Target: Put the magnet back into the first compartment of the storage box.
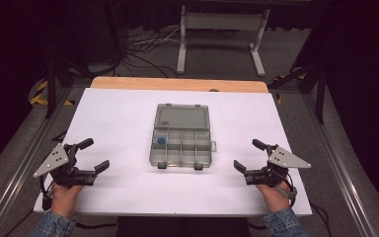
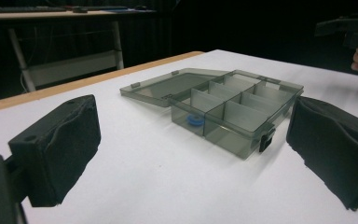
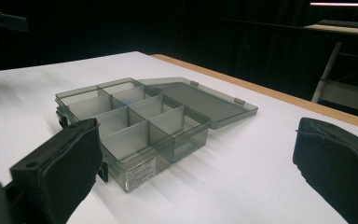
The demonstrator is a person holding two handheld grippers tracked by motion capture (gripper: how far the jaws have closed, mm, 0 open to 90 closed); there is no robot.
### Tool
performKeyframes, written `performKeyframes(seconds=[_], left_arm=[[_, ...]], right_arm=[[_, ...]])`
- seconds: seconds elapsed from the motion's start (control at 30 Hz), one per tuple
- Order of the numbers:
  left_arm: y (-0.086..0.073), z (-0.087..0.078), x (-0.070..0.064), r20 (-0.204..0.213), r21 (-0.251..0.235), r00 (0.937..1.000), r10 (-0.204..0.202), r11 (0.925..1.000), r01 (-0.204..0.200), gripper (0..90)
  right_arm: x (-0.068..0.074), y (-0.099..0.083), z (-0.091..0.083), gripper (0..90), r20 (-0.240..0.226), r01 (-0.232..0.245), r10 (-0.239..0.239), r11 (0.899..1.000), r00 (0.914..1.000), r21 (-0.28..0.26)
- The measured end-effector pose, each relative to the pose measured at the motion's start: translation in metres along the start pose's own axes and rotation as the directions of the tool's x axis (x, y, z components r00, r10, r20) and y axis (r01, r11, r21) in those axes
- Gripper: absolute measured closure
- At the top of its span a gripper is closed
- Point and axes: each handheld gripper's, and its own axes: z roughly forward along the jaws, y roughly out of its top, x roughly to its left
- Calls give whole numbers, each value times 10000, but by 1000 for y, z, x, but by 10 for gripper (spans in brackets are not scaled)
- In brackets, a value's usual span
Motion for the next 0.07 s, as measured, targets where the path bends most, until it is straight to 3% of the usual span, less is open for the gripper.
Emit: performKeyframes(seconds=[0.03,0.07], left_arm=[[0,1,1,28,-17,9997,-253,9997,253,34],[0,1,1,28,-17,9997,-253,9997,253,34]], right_arm=[[0,0,0,20,35,-10,10,10000,10000,10],[0,0,0,20,35,-10,10,10000,10000,10]])
